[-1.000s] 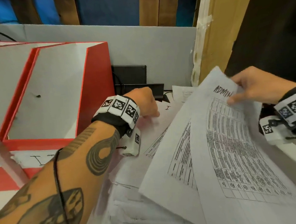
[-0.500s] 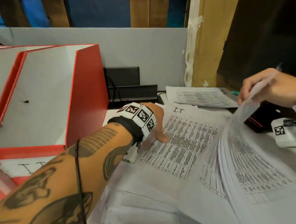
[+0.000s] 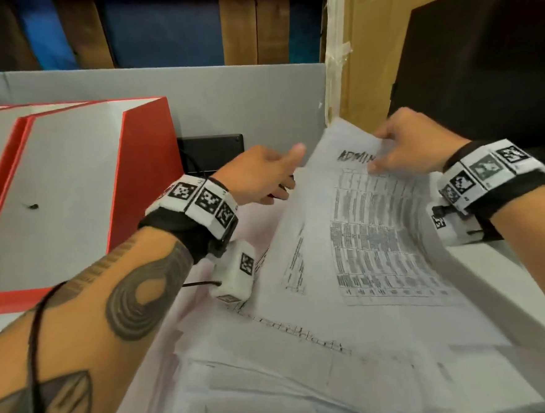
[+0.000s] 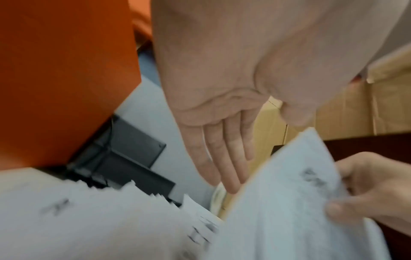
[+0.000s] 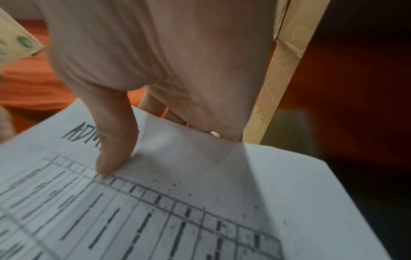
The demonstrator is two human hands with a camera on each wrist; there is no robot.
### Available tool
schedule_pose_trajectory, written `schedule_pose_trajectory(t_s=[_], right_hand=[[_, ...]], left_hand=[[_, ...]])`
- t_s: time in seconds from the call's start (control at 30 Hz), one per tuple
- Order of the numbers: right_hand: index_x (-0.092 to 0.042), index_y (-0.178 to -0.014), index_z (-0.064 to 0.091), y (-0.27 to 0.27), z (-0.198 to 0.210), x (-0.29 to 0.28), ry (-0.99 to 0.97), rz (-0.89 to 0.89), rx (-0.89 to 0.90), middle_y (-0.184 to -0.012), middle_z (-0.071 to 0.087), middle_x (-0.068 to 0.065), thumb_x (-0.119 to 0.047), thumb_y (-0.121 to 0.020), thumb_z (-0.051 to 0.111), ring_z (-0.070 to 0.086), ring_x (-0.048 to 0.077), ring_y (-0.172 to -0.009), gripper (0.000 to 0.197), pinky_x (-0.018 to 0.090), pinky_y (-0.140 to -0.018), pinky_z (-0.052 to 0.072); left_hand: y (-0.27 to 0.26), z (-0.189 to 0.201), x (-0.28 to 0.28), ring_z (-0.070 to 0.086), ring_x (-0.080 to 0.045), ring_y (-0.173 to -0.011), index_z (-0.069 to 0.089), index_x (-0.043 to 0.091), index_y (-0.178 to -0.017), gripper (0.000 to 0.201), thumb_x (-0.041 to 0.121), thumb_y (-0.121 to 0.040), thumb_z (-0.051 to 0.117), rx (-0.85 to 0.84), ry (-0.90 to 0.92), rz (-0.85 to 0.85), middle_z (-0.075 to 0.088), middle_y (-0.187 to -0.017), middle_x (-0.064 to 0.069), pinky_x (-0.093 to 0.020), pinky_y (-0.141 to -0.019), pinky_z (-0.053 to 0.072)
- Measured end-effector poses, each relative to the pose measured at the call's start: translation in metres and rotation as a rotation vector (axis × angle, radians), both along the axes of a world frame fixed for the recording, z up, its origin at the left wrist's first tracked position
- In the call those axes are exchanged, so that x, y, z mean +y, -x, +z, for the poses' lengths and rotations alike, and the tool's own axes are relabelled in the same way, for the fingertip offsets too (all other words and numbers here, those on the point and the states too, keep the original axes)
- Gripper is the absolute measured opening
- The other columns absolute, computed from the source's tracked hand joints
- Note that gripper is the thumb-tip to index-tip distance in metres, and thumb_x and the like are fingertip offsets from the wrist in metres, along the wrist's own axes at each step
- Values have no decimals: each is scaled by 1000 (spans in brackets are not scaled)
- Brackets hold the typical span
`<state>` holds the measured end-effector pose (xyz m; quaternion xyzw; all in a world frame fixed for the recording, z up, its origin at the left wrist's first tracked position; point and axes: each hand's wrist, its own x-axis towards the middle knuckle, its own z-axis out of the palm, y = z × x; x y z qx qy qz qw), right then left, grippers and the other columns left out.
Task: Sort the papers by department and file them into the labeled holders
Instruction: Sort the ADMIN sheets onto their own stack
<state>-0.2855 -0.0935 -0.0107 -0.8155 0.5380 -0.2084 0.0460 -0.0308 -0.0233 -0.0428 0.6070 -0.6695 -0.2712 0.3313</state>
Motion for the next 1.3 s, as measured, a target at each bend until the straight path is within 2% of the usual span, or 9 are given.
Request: schedule_pose_trajectory(t_s=[0.1,0.23,0.3,0.4,0.53,0.7,0.83,1.03,1.3], right_hand=[[-24,-99,76,-20,17,8,76,143,-177,-95,73,-11,-18,-79,88,70,9,-92,23,33,-82,58],[-29,-120,63,-16,27,3,399,-6,-650,-113,64,-16,-36,-78,88,62,4,-104,49,21,-89,49],[-18,-135,54,-4,23,-1,210,-43,-923,-124,63,-9,-32,-78,88,63,8,-109,67,18,-87,50],[-5,-141,51,-1,13,0,-213,261,-1251,-129,71,7,-10,-83,80,71,27,-114,64,49,-98,57],[4,-137,54,-20,22,20,-50,431,-1299,-132,68,16,8,-92,61,68,32,-121,46,51,-100,56],[-2,-130,61,-28,9,31,34,358,-1248,-127,72,10,-3,-92,69,71,23,-115,38,47,-99,58],[-8,-126,68,-36,-20,30,12,317,-1130,-123,75,5,-12,-94,72,72,21,-112,32,50,-98,58],[-4,-126,67,-42,17,36,223,355,-1149,-125,73,7,-22,-95,70,72,20,-113,36,43,-97,59],[-11,-136,60,-43,-25,41,5,250,-1073,-125,72,-3,-9,-94,71,71,10,-112,43,40,-101,58]], left_hand=[[7,-1,-2,74,-11,-90,76,20,-115,45,50,-82,81,32,62,-49,78,-102,5,-33,-88,61],[-4,6,-2,77,-14,-89,77,15,-112,34,33,-84,85,336,323,113,80,-101,2,-40,-87,63],[-15,20,1,78,-18,-89,77,12,-110,31,31,-87,83,552,396,152,80,-99,-1,-43,-86,63],[-21,43,8,75,-31,-93,75,2,-101,53,51,-81,81,642,504,136,77,-105,-12,-54,-91,59],[-9,65,16,71,-11,-74,68,12,-81,33,42,-93,73,506,658,100,74,-80,2,-29,-70,58],[-17,43,13,76,-17,-98,75,12,-108,31,30,-85,83,524,573,67,79,-106,-4,-43,-90,62],[-18,7,10,75,-8,-99,75,21,-106,30,27,-80,88,573,480,153,79,-104,7,-40,-96,59],[-16,50,18,71,-13,-101,62,20,-109,59,52,-67,90,487,641,240,73,-112,1,-33,-90,60],[-19,-7,17,73,-15,-107,73,13,-113,45,30,-75,91,573,423,116,78,-113,2,-46,-102,55]])
